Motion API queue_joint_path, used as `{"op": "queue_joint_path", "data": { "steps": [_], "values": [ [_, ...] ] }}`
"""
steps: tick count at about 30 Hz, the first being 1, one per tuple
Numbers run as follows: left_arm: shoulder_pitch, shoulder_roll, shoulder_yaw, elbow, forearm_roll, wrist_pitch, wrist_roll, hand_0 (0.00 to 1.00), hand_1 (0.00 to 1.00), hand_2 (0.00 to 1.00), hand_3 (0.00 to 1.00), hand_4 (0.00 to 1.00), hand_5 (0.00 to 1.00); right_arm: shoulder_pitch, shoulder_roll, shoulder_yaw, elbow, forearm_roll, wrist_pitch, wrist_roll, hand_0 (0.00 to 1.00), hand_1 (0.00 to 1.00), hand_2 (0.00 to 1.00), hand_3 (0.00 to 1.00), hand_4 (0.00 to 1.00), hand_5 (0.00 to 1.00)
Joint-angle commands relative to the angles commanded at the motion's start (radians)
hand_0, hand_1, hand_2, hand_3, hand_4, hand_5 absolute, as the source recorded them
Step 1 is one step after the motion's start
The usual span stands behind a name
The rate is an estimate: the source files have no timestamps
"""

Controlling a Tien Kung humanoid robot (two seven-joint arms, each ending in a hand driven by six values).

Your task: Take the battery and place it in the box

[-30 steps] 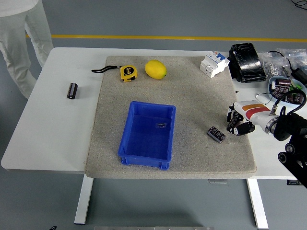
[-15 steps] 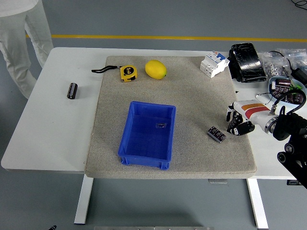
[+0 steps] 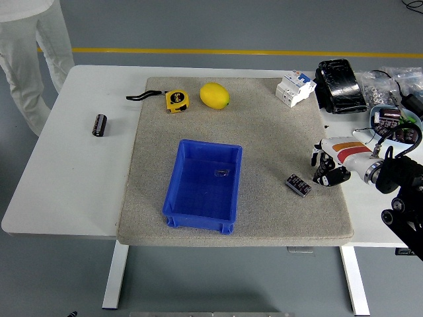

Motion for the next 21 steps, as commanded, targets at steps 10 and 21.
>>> {"op": "queue_joint_path", "data": {
  "steps": [10, 21],
  "values": [
    [-0.001, 0.001, 0.008, 0.000, -0.008, 0.000, -0.001, 0.589, 0.594, 0.676, 0.746, 0.807, 0.957, 0.001, 0.000, 0.001, 0.006, 0.003, 0.002, -0.002, 0.306, 0.287, 0.350, 0.439, 0.889, 0.007],
    [-0.001, 0.002, 0.011, 0.000, -0.011, -0.001, -0.002, 0.590, 0.593, 0.676, 0.747, 0.808, 0.958, 0.002, 0.000, -0.001, 0.008, -0.004, -0.002, -0.002, 0.292, 0.266, 0.329, 0.443, 0.885, 0.002]
  ]
}}
